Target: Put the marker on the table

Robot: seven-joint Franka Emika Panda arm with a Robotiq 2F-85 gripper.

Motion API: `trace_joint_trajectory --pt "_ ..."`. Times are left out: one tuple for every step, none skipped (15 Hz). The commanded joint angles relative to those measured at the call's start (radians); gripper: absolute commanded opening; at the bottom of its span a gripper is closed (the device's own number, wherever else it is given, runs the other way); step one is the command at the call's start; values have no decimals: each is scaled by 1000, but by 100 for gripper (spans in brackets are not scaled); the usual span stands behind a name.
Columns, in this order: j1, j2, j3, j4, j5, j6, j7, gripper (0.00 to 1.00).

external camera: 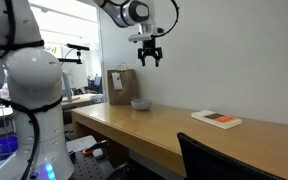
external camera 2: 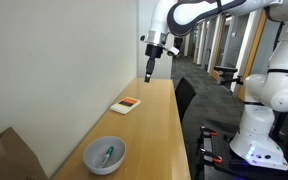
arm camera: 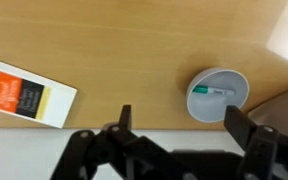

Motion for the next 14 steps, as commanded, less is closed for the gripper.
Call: trace_joint_trajectory --pt "28 139 32 91 16 -13 -150 100" --pt "35 176 48 107 16 -12 -190 100" --pt "41 215 65 123 14 -12 -228 100" --pt "44 250 82 141 11 -18 -268 100" --pt "44 282 100 153 7 -17 -308 100" --pt "44 312 116 169 2 -23 -350 100" --pt "43 338 133 177 -4 -20 -391 100" --pt "41 367 148 192 -13 -26 -430 100" --pt "40 393 163 204 -23 -24 -471 100" --pt "38 424 177 224 -30 -29 -512 100" --pt "36 455 189 249 -39 -37 -554 100" --pt "35 484 200 271 -54 -39 -592 100" --pt "33 513 210 295 -66 -47 -633 100" --pt "34 538 219 317 -81 -53 -670 100"
